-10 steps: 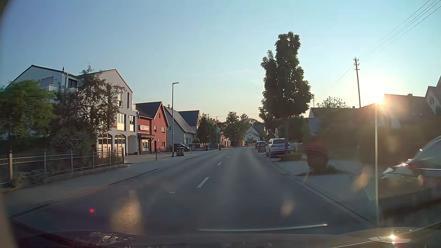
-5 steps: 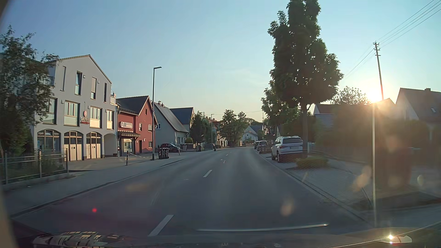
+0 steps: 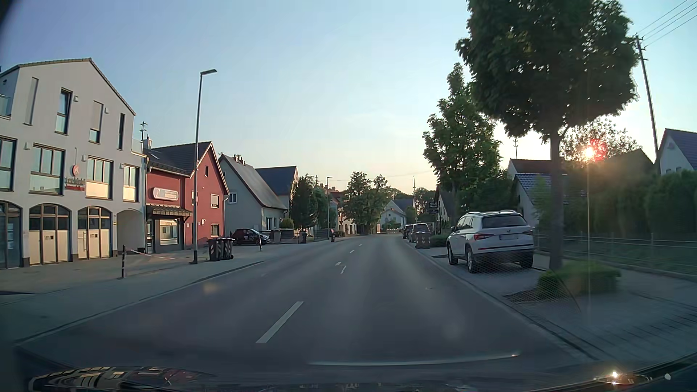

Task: Follow the waypoints while adhering to traffic rules and regulations

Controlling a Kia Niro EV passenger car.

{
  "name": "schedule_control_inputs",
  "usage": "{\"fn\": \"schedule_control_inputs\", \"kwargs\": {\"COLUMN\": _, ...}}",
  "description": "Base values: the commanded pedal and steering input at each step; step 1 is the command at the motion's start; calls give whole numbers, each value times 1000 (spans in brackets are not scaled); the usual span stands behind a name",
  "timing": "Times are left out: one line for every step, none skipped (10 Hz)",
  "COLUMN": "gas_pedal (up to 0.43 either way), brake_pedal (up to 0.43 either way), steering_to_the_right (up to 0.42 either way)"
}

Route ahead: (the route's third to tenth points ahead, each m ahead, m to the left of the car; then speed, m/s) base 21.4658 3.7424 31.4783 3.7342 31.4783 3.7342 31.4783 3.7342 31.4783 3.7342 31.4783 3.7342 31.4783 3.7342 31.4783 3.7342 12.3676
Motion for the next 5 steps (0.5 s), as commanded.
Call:
{"fn": "schedule_control_inputs", "kwargs": {"gas_pedal": 39, "brake_pedal": 12, "steering_to_the_right": 5}}
{"fn": "schedule_control_inputs", "kwargs": {"gas_pedal": 39, "brake_pedal": 12, "steering_to_the_right": 5}}
{"fn": "schedule_control_inputs", "kwargs": {"gas_pedal": 39, "brake_pedal": 18, "steering_to_the_right": 5}}
{"fn": "schedule_control_inputs", "kwargs": {"gas_pedal": 39, "brake_pedal": 12, "steering_to_the_right": 5}}
{"fn": "schedule_control_inputs", "kwargs": {"gas_pedal": 39, "brake_pedal": 12, "steering_to_the_right": 5}}
